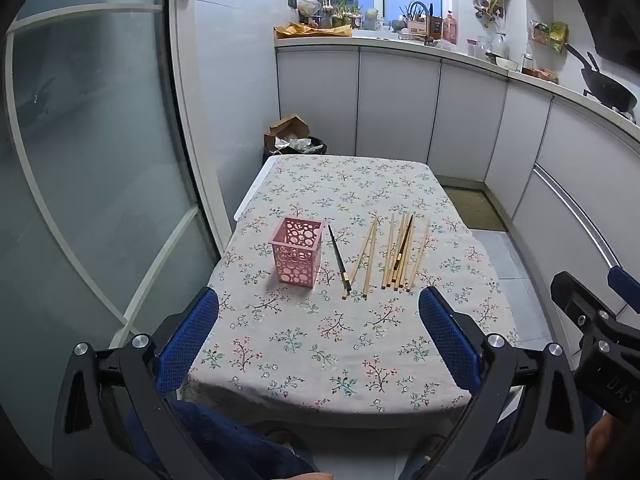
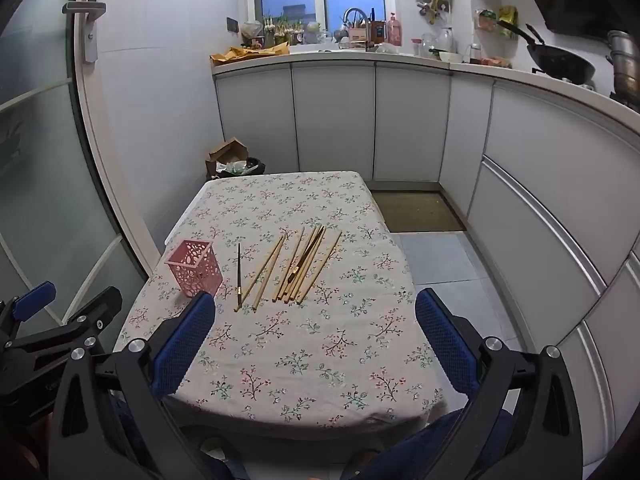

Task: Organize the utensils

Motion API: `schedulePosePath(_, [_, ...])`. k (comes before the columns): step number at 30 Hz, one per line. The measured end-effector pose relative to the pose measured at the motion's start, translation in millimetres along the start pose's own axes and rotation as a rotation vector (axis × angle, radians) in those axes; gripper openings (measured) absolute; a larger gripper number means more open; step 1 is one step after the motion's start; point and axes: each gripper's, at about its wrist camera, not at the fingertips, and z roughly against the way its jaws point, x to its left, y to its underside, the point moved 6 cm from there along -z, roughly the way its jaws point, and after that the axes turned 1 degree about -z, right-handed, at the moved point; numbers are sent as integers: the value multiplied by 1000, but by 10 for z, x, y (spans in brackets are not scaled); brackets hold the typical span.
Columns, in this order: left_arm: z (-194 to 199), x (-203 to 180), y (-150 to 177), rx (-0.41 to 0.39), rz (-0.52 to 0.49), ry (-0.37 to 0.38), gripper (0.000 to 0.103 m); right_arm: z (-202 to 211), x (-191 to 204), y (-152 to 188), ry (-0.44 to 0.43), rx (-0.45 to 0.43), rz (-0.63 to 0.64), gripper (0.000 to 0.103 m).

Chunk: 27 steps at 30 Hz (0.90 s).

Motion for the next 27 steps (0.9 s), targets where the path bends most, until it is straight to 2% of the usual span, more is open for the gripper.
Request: schedulePosePath(27, [-14,2,-28,-9,-1,-14,96,-7,-9,0,-18,-5,-17,97])
